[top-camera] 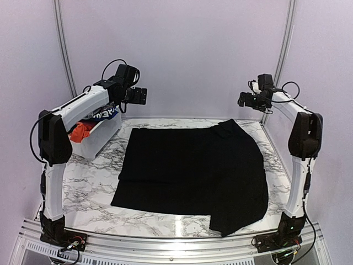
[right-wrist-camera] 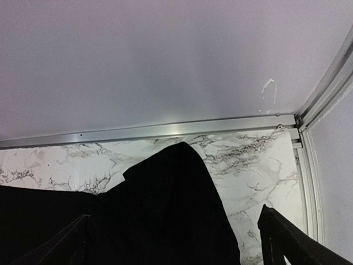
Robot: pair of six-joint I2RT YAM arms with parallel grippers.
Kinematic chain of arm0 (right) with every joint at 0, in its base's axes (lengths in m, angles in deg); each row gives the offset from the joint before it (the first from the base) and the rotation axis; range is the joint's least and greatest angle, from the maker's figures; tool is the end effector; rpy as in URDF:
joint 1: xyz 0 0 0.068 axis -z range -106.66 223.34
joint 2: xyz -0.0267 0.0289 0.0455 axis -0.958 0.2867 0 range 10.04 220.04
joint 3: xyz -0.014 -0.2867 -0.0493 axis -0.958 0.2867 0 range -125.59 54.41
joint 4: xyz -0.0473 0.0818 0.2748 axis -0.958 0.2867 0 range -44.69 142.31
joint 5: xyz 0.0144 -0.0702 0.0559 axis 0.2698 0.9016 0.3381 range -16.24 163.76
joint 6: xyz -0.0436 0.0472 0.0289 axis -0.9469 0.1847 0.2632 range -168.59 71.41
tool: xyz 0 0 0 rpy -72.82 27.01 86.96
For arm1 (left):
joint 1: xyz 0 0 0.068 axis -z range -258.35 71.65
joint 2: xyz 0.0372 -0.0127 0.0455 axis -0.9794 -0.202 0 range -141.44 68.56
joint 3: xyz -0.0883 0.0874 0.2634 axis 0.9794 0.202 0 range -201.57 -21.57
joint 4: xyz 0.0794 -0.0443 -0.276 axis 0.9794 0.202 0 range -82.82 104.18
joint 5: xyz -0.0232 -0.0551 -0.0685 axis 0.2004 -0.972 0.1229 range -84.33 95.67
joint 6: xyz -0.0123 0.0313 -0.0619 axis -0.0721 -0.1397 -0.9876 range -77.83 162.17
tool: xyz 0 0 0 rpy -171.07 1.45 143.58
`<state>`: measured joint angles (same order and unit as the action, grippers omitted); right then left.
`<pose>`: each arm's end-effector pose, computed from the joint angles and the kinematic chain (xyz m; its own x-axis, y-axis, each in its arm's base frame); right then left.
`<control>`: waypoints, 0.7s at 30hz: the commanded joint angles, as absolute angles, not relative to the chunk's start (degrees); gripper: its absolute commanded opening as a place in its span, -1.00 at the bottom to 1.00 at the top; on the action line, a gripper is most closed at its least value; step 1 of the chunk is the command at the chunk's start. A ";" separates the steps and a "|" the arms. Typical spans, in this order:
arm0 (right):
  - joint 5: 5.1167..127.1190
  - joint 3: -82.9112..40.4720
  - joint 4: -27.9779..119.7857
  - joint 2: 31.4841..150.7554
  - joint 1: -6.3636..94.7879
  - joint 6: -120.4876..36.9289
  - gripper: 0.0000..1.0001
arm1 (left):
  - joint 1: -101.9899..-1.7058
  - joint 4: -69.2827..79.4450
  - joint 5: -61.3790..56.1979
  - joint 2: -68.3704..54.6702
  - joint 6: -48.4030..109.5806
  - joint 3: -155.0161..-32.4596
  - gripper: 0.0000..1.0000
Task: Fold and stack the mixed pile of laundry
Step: Flatten out the crumpled T-shirt at the center of the board.
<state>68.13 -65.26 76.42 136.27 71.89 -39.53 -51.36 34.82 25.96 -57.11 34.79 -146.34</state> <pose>0.5718 0.0200 0.2896 -0.6195 0.1413 -0.7722 -0.0053 0.9829 0.1840 0.5208 -0.2428 0.3379 -0.4418 0.0899 -0.8926 0.0983 0.9938 0.0515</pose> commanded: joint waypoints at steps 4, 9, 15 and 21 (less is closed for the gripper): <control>68.96 -58.25 78.55 127.99 72.57 -38.62 0.96 | -49.38 36.10 23.20 -45.77 34.37 -133.34 0.98; 58.37 -43.08 72.67 118.60 71.95 -36.82 0.77 | -46.28 36.57 19.01 -42.38 34.23 -123.79 0.98; 52.76 -24.20 68.95 110.89 69.07 -35.09 0.72 | -43.90 36.63 14.53 -40.96 30.69 -113.16 0.98; 51.49 -11.98 64.45 109.25 67.93 -32.43 0.69 | -43.81 36.32 12.29 -43.46 26.98 -108.10 0.98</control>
